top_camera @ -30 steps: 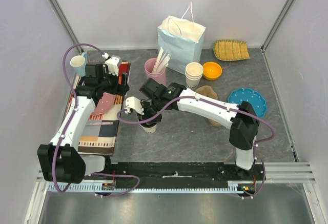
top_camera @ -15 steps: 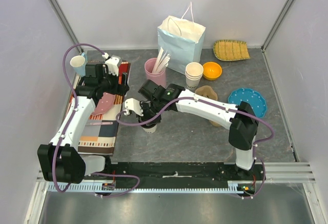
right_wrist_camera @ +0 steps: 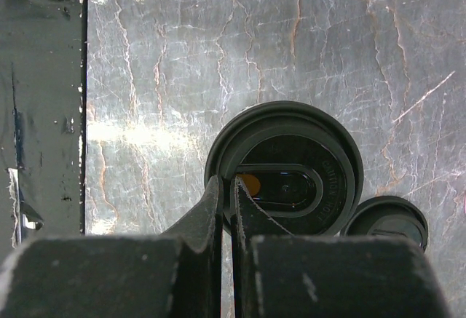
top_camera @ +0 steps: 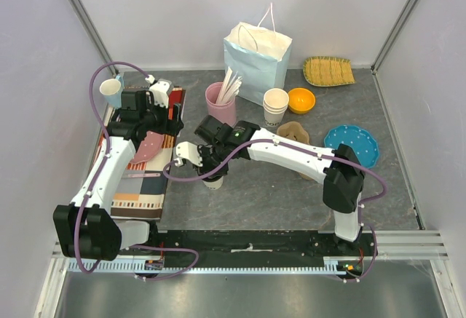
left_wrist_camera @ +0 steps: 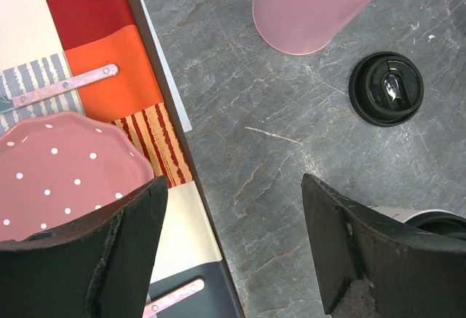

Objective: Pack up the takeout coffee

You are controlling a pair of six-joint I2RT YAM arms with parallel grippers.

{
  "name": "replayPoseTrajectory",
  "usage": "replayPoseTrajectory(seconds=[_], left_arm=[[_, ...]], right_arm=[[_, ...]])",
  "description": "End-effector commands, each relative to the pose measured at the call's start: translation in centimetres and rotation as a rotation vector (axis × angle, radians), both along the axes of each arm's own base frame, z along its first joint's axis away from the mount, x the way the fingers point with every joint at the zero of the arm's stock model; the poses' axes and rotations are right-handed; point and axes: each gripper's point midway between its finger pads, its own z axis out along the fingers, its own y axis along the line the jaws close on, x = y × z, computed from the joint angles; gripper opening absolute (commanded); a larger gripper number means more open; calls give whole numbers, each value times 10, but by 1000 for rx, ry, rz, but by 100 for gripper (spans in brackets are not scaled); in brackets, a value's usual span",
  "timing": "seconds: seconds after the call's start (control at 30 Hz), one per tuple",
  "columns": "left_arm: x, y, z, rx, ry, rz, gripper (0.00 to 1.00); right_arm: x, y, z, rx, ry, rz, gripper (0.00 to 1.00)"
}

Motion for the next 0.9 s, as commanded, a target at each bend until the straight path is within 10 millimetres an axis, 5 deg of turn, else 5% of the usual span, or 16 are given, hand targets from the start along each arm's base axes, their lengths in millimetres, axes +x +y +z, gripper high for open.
replayPoseTrajectory(seconds=[0.0, 0.5, 0.87], left_arm=[[-2, -3, 11, 3, -46, -44, 81], [-2, -3, 9, 7, -44, -45, 81], [-4, -2, 8, 10, -47, -45, 81]], right_arm=[[8, 5, 16, 27, -51, -6, 0], [-1, 10, 38, 93, -26, 29, 0], [8, 2, 30, 60, -22, -13, 0]])
